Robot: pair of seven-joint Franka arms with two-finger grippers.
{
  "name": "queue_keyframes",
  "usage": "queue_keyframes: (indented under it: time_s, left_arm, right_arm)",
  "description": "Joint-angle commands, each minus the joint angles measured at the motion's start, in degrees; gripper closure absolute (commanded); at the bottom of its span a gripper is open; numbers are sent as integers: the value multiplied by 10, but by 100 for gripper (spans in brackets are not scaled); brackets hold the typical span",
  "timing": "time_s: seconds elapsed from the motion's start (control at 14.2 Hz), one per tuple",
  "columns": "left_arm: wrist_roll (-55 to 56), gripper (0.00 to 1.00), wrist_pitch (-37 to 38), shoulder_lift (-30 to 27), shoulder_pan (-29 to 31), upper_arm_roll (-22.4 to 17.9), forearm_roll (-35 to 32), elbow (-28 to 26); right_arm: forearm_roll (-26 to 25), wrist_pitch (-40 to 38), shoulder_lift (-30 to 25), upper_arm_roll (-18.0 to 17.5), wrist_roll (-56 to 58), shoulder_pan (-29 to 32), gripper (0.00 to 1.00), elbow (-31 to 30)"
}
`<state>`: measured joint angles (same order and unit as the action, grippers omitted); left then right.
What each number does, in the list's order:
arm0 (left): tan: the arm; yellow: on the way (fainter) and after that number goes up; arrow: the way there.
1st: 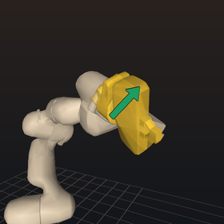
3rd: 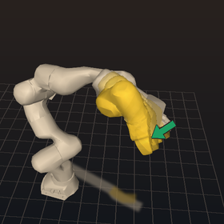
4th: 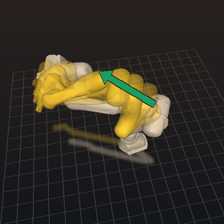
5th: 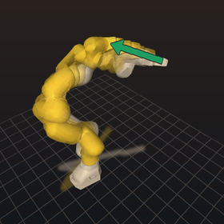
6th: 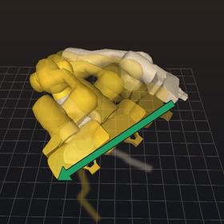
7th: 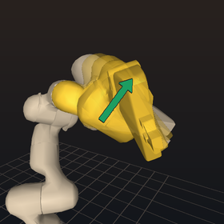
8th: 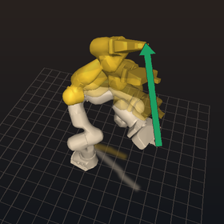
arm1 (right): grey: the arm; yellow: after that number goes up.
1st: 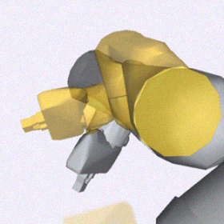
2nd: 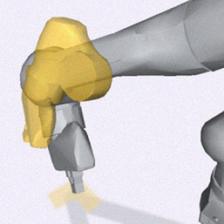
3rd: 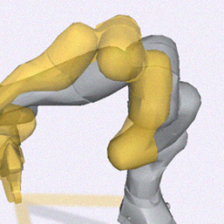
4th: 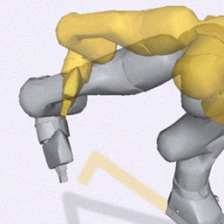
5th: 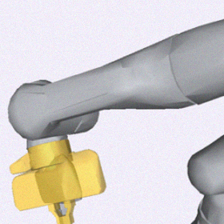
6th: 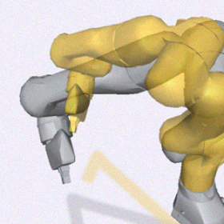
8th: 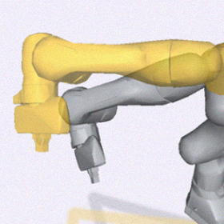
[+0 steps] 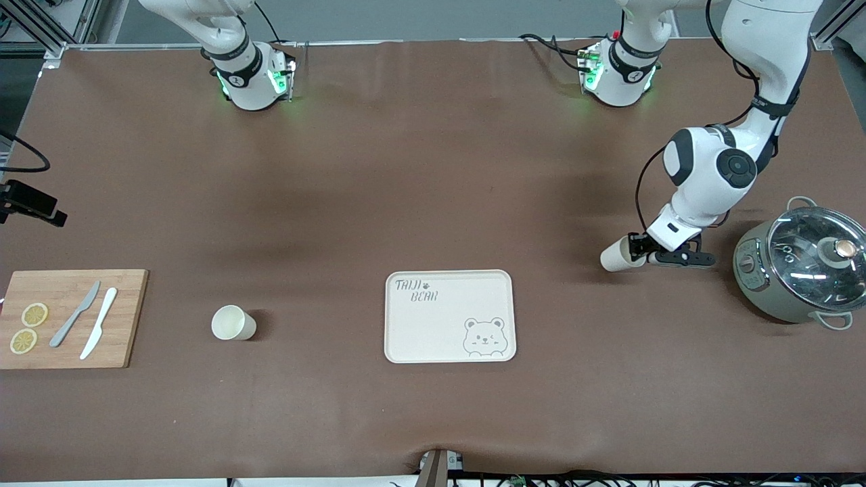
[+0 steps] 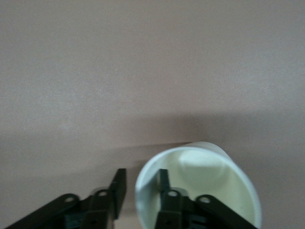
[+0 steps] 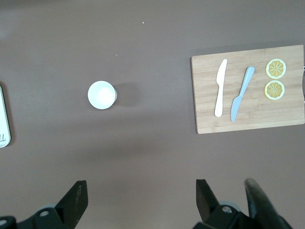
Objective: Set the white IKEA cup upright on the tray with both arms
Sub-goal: 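Lower the left gripper and grasp the white cup by its rim, then carry the cup to the tray while the right gripper reaches the other cup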
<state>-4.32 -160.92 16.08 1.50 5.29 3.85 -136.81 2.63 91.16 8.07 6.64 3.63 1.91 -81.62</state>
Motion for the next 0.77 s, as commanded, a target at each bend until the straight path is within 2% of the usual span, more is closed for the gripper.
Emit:
queue_keyframes:
  time_s: [0.0, 0.21, 0.42, 0.49, 0.7]
  left_arm:
    - [1, 100, -6, 5, -2, 6, 13, 6]
    - [14, 100, -6, 11, -2, 16, 13, 16]
    - [83, 100, -5, 11, -4, 48, 13, 38]
    - [111, 100, -2, 11, -11, 54, 13, 49]
    - [171, 100, 61, 20, -41, 54, 12, 103]
  right_arm:
    - [11, -2, -3, -6, -1, 10, 0, 2]
    - [11, -5, 0, -7, -2, 6, 0, -5]
    - [11, 6, 19, -8, -2, -8, 0, -6]
    - [11, 31, 34, -9, -2, -16, 0, -6]
    - [11, 81, 65, -9, -5, -42, 0, -18]
